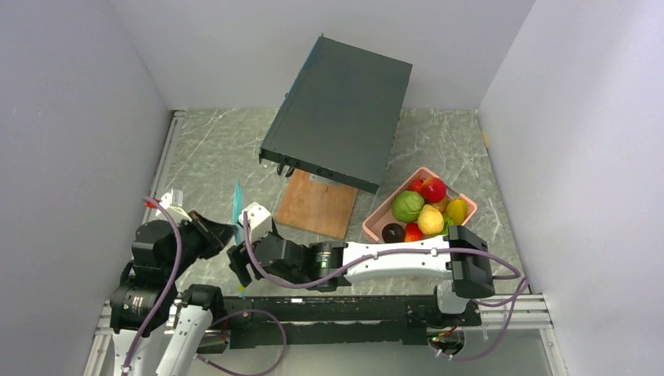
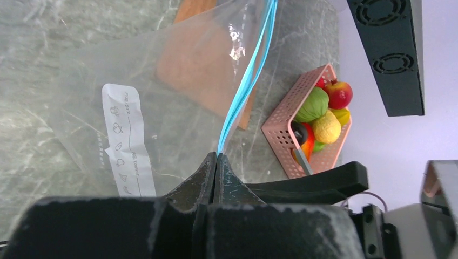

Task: Place the food in the zip-top bag and seal the zipper
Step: Open the zipper of the food storage bag.

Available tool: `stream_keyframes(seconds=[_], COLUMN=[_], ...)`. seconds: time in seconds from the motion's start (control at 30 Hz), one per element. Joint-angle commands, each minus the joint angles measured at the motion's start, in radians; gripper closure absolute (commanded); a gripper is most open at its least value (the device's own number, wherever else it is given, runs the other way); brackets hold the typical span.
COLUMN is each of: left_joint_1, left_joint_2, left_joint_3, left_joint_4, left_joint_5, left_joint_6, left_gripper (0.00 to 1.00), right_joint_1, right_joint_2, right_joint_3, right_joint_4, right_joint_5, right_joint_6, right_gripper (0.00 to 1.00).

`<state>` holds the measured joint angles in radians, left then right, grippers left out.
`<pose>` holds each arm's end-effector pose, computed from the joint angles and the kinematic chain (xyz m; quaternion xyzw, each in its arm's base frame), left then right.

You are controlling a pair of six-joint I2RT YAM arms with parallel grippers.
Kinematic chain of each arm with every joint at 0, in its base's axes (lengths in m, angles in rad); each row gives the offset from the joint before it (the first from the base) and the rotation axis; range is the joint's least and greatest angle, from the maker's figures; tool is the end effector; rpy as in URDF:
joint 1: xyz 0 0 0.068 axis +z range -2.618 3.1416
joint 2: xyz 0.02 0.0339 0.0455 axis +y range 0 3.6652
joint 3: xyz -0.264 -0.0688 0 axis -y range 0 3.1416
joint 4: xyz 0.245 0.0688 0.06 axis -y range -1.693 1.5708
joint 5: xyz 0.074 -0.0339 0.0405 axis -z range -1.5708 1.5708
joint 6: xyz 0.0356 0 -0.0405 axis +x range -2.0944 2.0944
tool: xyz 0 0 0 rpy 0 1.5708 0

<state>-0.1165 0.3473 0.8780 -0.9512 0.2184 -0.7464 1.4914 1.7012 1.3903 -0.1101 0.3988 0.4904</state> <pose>0.0507 -0.0137 0.3347 -0.2020 0.8114 -0.3092 0.4529 0.0458 0.4011 0.3138 -0.3003 0.7734 0.3548 0.4311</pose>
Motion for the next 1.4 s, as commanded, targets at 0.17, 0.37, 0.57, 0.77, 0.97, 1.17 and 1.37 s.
stream_keyframes(seconds=[0.17,0.37,0.57,0.77,0.97,1.17,1.37], left_joint_1=[0.003,0.003,0.003,0.003,0.004,0.003,0.003], left_joint_2=[-0.034,-0.068,-0.103,-0.084,-0.067,-0.073,-0.050], left_joint_3=[0.003,0.093,0.126,0.086,0.046,0.016,-0.023], left_joint_4=[-0.019,-0.083,-0.064,0.005,0.063,0.088,0.117], left_joint_5=[0.030,0.004,-0.009,-0.005,0.029,0.051,0.106], left_joint_6=[-0.027,0.052,0.042,0.010,-0.003,-0.008,-0.013], left_gripper=[0.99,0.28,0.20,0.25,0.32,0.34,0.34], right_joint_1=[-0.003,-0.009,-0.010,-0.009,-0.009,-0.009,-0.010], right_joint_2=[-0.159,-0.218,-0.223,-0.221,-0.236,-0.237,-0.243], right_joint_3=[-0.275,-0.369,-0.382,-0.378,-0.386,-0.386,-0.395], right_joint_4=[0.347,0.447,0.483,0.479,0.486,0.486,0.494], right_joint_5=[0.036,-0.005,-0.039,-0.057,-0.065,-0.070,-0.075], right_joint_6=[-0.005,0.020,0.011,0.009,0.003,0.000,0.004], right_gripper=[0.91,1.00,1.00,1.00,1.00,1.00,1.00])
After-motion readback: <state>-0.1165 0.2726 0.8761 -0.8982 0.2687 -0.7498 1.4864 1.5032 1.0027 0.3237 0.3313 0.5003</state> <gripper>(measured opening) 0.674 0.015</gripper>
